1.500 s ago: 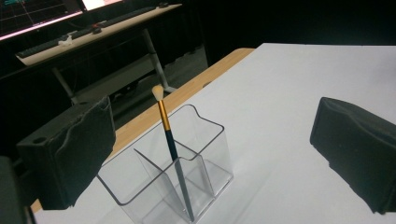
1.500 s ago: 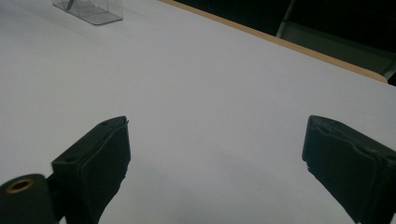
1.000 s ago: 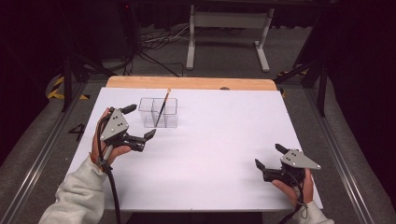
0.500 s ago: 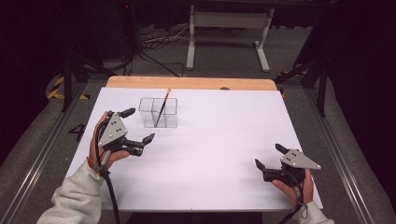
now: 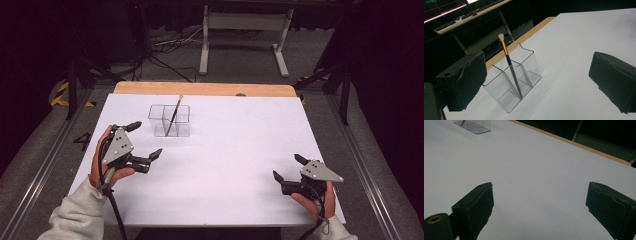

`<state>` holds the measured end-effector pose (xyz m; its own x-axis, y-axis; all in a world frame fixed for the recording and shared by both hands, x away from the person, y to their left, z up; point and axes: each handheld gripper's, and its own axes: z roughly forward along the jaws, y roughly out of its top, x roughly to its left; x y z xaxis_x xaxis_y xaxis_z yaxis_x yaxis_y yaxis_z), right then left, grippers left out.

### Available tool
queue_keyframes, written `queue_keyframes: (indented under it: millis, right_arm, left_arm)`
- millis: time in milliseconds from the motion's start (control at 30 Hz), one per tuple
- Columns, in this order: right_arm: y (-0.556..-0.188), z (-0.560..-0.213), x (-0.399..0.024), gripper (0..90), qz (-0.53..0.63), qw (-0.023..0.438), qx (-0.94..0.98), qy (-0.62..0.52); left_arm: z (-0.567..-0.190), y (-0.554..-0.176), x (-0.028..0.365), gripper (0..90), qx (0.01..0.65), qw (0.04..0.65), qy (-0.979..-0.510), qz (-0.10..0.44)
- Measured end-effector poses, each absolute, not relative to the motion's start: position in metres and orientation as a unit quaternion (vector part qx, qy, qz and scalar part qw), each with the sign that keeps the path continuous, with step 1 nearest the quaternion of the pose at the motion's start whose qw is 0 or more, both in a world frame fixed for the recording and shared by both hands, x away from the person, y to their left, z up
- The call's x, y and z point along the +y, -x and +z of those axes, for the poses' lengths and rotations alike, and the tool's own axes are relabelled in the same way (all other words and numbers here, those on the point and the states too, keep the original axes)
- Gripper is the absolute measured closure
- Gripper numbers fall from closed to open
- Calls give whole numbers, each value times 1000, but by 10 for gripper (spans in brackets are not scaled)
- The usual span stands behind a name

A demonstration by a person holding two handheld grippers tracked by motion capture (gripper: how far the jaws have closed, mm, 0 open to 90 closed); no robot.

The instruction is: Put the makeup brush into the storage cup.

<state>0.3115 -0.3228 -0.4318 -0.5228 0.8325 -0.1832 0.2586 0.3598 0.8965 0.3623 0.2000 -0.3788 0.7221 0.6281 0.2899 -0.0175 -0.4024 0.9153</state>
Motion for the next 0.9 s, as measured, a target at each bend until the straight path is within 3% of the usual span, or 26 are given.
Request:
queue_keyframes:
  millis: [900]
  right_arm:
    - [-310,-431,-322,83,440,330,756,-354]
  left_arm:
    - [-405,-346,216,27,208,483,-792,309]
